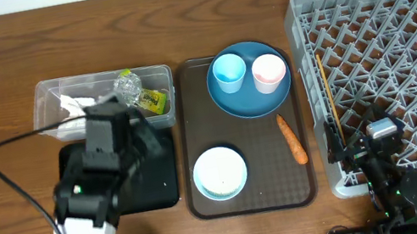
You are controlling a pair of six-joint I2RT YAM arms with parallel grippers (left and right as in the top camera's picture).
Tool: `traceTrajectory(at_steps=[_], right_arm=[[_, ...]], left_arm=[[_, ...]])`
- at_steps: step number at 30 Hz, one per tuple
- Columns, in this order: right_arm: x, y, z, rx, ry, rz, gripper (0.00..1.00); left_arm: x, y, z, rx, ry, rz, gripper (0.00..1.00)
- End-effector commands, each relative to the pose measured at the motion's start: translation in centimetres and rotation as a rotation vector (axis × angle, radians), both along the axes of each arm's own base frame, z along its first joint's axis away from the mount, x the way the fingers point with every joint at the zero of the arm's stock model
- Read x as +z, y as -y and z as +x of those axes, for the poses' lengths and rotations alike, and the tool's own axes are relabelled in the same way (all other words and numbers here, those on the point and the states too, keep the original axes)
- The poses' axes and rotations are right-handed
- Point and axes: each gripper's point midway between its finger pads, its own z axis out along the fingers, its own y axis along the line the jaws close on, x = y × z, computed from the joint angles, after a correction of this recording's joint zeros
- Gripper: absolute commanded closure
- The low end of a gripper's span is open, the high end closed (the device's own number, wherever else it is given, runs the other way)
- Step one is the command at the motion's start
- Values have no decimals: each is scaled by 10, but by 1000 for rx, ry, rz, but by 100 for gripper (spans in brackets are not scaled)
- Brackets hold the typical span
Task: Sort waste into correct bins and load items into the dishwasher rack
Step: 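Move the left gripper right over the light blue bowl toward the carrot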
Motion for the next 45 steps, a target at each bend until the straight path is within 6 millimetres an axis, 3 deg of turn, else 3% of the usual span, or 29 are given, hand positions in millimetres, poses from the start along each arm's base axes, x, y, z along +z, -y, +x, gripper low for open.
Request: traceTrajectory(at_steps=[1, 9, 18, 21, 24, 27, 29, 35, 37, 45], right_arm=[[0, -1, 0, 4, 3, -9, 1], [0, -1, 0, 3, 3, -9, 1], [0, -1, 0, 4, 3, -9, 1], [0, -1, 0, 3, 3, -9, 1], [0, -1, 0, 3, 3, -9, 1], [0, -1, 0, 4, 3, -9, 1], [0, -1, 0, 3, 3, -9, 1], [0, -1, 0, 4, 3, -9, 1], [0, -1, 0, 4, 3, -9, 1], [0, -1, 0, 4, 3, -9, 1]], left_arm=[[5, 25, -22, -125, -27, -25, 85], [-8, 90, -56, -390, -77, 0, 83], [-29, 141, -63, -537, -178, 107, 83], [-32, 145, -60, -536, -255, 153, 83], [-33, 146, -60, -536, -333, 200, 71], [-37, 150, -64, -548, -379, 201, 48], [-37, 152, -64, -552, -382, 193, 41], [-38, 151, -60, -543, -363, 202, 40], [-40, 151, -59, -526, -364, 204, 46], [-48, 152, -67, -386, -301, 321, 48]])
